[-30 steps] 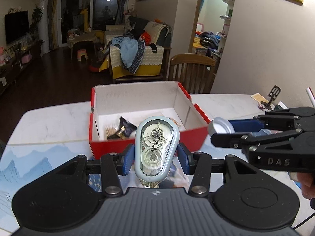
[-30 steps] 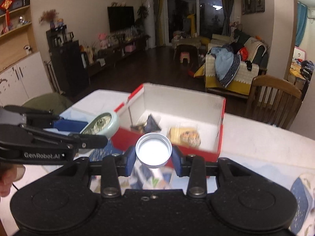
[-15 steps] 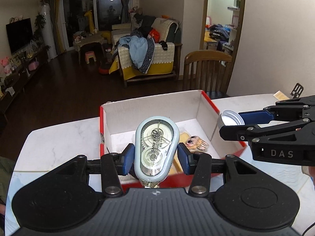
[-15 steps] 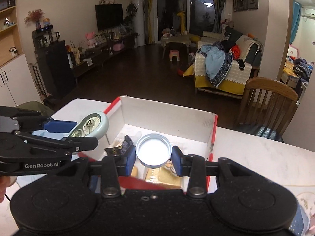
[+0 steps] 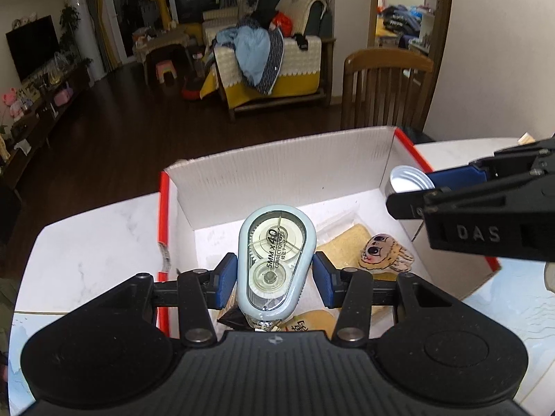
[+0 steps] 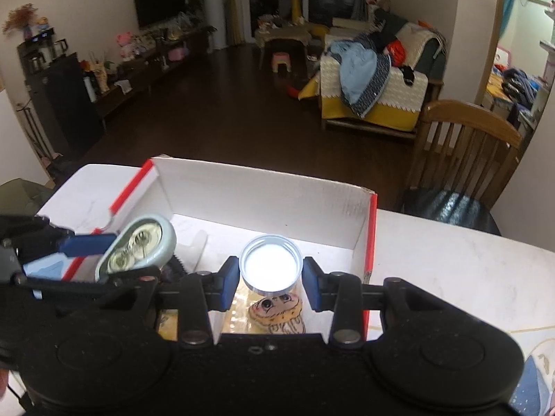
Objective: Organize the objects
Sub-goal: 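Carry the tape roller and metal lid with both tools into the red box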
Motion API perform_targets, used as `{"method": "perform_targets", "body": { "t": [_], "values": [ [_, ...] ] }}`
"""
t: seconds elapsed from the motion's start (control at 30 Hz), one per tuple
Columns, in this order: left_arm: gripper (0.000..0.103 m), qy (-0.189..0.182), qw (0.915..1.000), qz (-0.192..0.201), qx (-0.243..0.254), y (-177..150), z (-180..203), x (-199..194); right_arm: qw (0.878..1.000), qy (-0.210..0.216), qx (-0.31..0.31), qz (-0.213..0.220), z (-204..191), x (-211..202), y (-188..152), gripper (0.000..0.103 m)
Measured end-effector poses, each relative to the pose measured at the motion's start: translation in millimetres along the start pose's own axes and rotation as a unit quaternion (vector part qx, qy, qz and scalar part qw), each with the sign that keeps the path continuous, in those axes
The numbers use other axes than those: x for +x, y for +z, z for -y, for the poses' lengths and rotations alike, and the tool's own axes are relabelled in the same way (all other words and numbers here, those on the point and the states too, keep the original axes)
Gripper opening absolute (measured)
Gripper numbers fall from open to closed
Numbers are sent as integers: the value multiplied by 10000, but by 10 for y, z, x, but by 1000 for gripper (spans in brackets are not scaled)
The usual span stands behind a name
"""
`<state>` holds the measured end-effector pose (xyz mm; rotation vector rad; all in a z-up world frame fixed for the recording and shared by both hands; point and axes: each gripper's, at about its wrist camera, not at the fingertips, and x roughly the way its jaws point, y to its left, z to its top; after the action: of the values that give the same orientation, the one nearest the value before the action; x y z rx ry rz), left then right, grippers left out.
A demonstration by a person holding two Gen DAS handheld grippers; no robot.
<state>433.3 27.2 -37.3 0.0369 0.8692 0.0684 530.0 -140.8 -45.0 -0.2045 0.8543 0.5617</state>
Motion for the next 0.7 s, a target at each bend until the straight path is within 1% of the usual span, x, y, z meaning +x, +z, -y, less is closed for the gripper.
{"method": "perform_targets", "body": {
  "t": [0.3,0.43,0.7],
  "values": [
    [46,-75,9994,-293,139,48,144,350,9991,-91,181,-377,61,478,52,38],
    [46,-143,9989,-419,143,47,184,465,9974,-143,257,-655,80,658,26,38],
    [46,-180,9977,-626,173,15,195,624,9943,-223,431,-951,101,840,25,38]
  ]
}}
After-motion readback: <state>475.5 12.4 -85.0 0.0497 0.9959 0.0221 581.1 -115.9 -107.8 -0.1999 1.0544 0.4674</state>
